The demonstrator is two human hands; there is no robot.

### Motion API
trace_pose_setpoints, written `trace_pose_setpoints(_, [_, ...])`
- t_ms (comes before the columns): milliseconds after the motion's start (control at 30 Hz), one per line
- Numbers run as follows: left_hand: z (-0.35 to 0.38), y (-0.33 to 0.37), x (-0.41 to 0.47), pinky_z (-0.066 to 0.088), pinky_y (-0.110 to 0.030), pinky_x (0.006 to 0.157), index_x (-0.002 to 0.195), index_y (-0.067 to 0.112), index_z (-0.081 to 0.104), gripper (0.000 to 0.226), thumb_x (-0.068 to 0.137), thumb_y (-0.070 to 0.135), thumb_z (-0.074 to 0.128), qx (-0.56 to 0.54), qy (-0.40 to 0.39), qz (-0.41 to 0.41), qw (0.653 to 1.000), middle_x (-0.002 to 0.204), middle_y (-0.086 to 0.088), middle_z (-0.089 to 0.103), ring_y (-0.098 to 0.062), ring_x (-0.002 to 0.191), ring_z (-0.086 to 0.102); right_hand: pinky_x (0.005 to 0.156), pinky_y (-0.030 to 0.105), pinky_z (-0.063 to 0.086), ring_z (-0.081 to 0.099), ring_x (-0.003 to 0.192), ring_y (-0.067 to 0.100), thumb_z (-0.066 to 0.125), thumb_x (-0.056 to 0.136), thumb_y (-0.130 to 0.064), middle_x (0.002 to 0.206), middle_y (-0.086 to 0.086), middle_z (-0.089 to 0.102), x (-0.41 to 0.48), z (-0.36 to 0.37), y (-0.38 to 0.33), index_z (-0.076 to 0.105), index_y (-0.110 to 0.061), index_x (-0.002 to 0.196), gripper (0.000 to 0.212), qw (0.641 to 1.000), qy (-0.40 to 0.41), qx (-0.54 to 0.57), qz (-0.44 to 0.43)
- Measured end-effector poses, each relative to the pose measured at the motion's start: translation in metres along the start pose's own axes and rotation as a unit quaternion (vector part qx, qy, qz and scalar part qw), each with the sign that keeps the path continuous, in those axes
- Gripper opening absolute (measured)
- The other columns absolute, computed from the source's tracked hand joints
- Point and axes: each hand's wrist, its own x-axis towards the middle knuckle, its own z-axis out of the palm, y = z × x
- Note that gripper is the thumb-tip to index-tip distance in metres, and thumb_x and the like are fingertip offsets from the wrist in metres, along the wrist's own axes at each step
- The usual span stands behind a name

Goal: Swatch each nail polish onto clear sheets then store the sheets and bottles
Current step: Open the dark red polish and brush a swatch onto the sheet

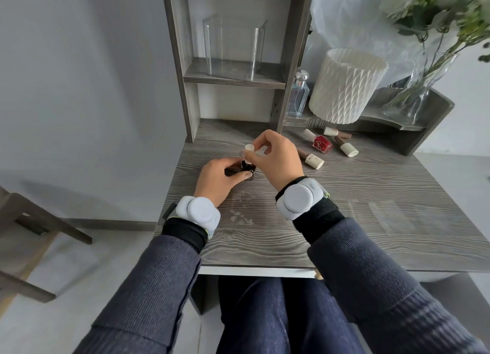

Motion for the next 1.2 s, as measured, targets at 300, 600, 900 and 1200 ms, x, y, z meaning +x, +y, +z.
trace_pose_setpoints(300, [0.0, 0.0, -0.001, 0.049, -0.028, 0.092, 0.108, 0.025, 0.071, 0.027, 0.082, 0.027, 0.072, -0.007, -0.001, -0.003, 1.0, 0.097, 0.01, 0.073, -0.003, 0.093, 0.065, 0.068, 0.01, 0.038, 0.052, 0.072, -0.01, 0.07, 0.087, -0.021, 0.082, -0.008, 0.067, -0.009, -0.004, 0.001, 0.072, -0.016, 0.089, 0.005, 0.997, 0.023, 0.064, -0.028])
trace_pose_setpoints(600, [0.0, 0.002, -0.002, 0.041, -0.004, 0.084, 0.114, 0.024, 0.069, 0.033, 0.081, 0.023, 0.073, -0.007, 0.006, -0.005, 1.0, 0.099, 0.01, 0.071, 0.0, 0.093, 0.063, 0.07, 0.013, 0.04, 0.051, 0.068, -0.012, 0.069, 0.088, -0.018, 0.071, -0.022, 0.058, -0.01, -0.015, -0.002, 0.073, -0.018, 0.092, 0.006, 0.995, 0.041, 0.088, -0.022])
trace_pose_setpoints(900, [0.001, 0.007, -0.005, 0.039, -0.006, 0.086, 0.12, 0.023, 0.066, 0.039, 0.082, 0.026, 0.072, 0.008, 0.006, -0.005, 1.0, 0.103, 0.009, 0.07, -0.002, 0.099, 0.062, 0.071, 0.02, 0.045, 0.052, 0.067, -0.003, 0.071, 0.086, -0.022, 0.078, -0.014, 0.067, -0.012, -0.021, 0.0, 0.073, -0.022, 0.092, 0.007, 0.992, 0.061, 0.107, -0.008])
trace_pose_setpoints(1200, [-0.003, 0.002, -0.022, 0.036, -0.023, 0.101, 0.129, 0.014, 0.058, 0.048, 0.086, 0.032, 0.067, 0.066, 0.028, 0.002, 0.997, 0.127, 0.002, 0.061, -0.012, 0.12, 0.052, 0.075, 0.025, 0.048, 0.059, 0.076, 0.007, 0.07, 0.088, -0.023, 0.081, -0.009, 0.069, -0.027, -0.026, -0.002, 0.071, -0.022, 0.089, 0.002, 0.981, 0.109, 0.16, -0.009])
